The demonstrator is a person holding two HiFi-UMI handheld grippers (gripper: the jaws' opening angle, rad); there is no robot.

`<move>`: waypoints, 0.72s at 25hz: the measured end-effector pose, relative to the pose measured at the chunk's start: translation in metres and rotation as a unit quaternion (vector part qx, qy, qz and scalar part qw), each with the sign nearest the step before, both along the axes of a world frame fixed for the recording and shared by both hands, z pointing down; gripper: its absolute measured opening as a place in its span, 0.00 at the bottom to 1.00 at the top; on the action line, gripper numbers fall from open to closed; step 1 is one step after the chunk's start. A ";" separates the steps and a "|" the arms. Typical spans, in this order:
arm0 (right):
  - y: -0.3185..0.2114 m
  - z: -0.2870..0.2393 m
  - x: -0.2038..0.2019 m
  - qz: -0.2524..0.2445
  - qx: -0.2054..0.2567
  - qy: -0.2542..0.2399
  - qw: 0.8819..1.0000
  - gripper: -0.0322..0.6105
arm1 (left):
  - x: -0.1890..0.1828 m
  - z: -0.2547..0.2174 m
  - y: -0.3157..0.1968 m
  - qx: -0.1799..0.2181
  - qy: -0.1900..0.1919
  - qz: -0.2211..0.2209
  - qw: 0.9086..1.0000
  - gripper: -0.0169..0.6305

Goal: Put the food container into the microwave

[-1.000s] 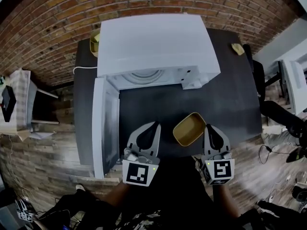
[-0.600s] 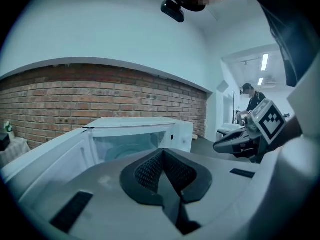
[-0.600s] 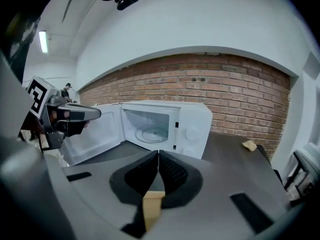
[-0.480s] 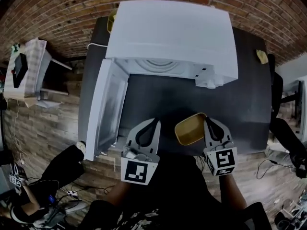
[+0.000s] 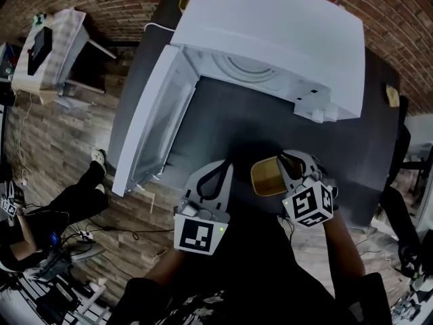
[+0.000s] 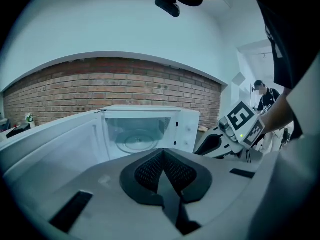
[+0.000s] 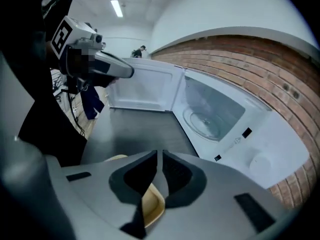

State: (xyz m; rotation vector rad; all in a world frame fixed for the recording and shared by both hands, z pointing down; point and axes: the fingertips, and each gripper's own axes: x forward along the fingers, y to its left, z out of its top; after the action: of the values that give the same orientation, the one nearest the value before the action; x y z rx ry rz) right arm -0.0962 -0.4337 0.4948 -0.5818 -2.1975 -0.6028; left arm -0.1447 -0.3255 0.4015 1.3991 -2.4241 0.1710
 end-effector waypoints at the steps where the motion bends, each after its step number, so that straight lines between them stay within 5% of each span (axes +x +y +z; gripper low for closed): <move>1: 0.000 0.006 -0.001 -0.013 0.010 0.009 1.000 0.17 | 0.000 0.001 0.002 0.000 0.006 -0.007 1.000 0.03; 4: 0.000 0.022 0.001 -0.058 0.038 0.045 0.997 0.33 | 0.001 0.001 0.005 0.003 0.014 -0.015 1.000 0.03; 13: 0.014 0.078 0.029 -0.171 0.078 0.172 0.967 0.34 | 0.009 0.013 0.011 -0.012 0.027 -0.030 0.999 0.03; 18: 0.012 0.091 0.025 -0.183 0.102 0.171 0.963 0.34 | 0.007 0.015 0.013 -0.005 0.045 -0.048 0.998 0.03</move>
State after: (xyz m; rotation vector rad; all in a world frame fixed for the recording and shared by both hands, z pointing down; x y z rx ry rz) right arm -0.0717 -0.4213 0.5858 -0.9185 -1.6910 -0.8401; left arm -0.1379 -0.3121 0.4162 1.2540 -2.4070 0.0958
